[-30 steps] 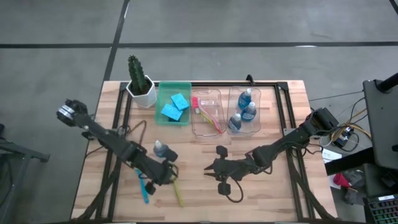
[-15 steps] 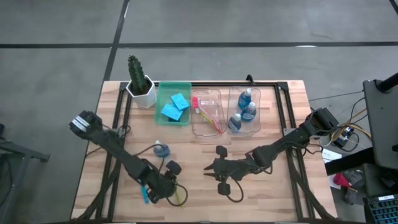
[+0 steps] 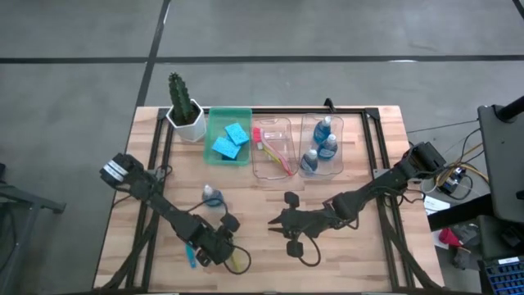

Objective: Pick & Place Kitchen Sink Supplies
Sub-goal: Put the green dish brush into the left transparent bin

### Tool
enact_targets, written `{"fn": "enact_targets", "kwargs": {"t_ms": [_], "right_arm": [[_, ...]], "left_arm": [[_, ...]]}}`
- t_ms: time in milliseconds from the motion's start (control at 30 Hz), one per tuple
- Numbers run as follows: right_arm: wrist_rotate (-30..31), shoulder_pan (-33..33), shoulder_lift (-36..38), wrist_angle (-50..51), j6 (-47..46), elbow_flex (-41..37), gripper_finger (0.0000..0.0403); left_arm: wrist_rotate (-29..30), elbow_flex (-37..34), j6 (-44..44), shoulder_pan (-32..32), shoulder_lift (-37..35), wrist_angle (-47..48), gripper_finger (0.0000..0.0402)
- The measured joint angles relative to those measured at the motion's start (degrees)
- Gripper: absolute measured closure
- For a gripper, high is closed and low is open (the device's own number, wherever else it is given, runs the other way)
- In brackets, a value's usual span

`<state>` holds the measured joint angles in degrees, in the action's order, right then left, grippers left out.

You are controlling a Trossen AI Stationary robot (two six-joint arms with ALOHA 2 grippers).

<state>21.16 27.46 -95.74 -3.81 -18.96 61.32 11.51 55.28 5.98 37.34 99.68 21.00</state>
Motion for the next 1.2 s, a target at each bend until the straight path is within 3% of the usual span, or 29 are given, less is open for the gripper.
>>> {"fn": "enact_targets", "kwargs": {"t_ms": [133,400,767,1100,1200], "right_arm": [[0.0,0.0,0.0,0.0,-0.1,0.0,0.0317],[0.0,0.0,0.0,0.0,0.5,0.0,0.0312],[0.0,0.0,0.0,0.0,-0.1,0.0,0.0334],[0.2,1.7,0.0,-1.4,4.0,0.0,0.0322],[3.7,3.3,0.0,-1.2,4.2,0.0,0.0318]], "left_arm": [[-0.2,0.3,0.0,0.0,0.1,0.2,0.0297],[0.8,2.9,2.7,-0.1,-0.4,-0.1,0.039],[2.7,11.8,5.5,-0.2,-0.5,7.8,0.0393],[13.0,24.9,13.8,-0.4,-0.6,22.1,0.0389],[15.8,27.4,14.9,-0.8,-0.6,27.5,0.0392]]}}
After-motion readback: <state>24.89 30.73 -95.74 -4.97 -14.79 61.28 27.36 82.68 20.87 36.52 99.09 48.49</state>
